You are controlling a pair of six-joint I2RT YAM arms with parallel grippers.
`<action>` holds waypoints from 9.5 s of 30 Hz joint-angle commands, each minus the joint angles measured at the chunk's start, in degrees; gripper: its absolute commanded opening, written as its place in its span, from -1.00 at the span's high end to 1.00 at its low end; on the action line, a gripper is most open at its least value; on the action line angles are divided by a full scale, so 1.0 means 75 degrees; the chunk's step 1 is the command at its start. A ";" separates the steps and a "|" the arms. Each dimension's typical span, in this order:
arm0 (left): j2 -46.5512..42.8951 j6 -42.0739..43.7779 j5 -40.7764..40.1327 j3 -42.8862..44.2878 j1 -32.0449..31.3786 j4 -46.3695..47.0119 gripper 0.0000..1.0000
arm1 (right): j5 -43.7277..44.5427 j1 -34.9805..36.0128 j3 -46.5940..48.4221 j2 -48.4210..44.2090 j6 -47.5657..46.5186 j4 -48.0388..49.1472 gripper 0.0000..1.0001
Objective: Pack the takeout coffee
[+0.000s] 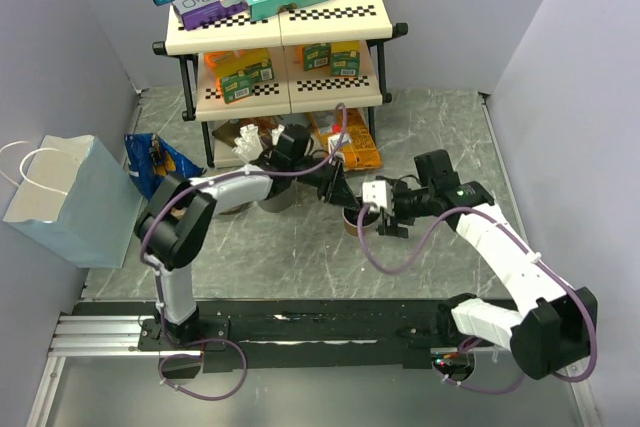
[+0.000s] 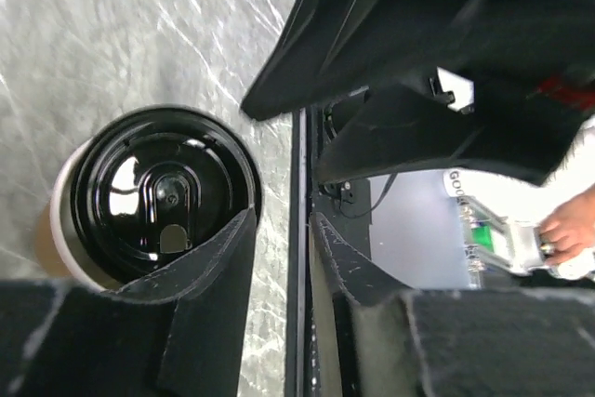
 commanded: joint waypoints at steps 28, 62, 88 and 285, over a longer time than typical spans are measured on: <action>-0.3130 0.2486 -0.0522 -0.0521 0.0857 -0.3591 0.26 | 0.2026 0.1620 0.0287 0.0821 -0.3561 -0.0544 0.17; -0.3880 0.5474 -0.2010 -0.0111 0.0834 -0.5290 0.14 | -0.5084 -0.0840 0.0865 0.0774 0.8687 0.2557 0.88; -0.3260 0.5568 -0.4237 -0.0263 -0.0924 -0.3416 0.09 | -0.5497 -0.2446 -0.1693 0.2730 1.5730 0.9372 0.89; -0.3165 0.3016 -0.4589 -0.0988 -0.0877 -0.2889 -0.21 | -0.3364 -0.2212 0.1882 0.3879 0.8404 0.0558 -0.25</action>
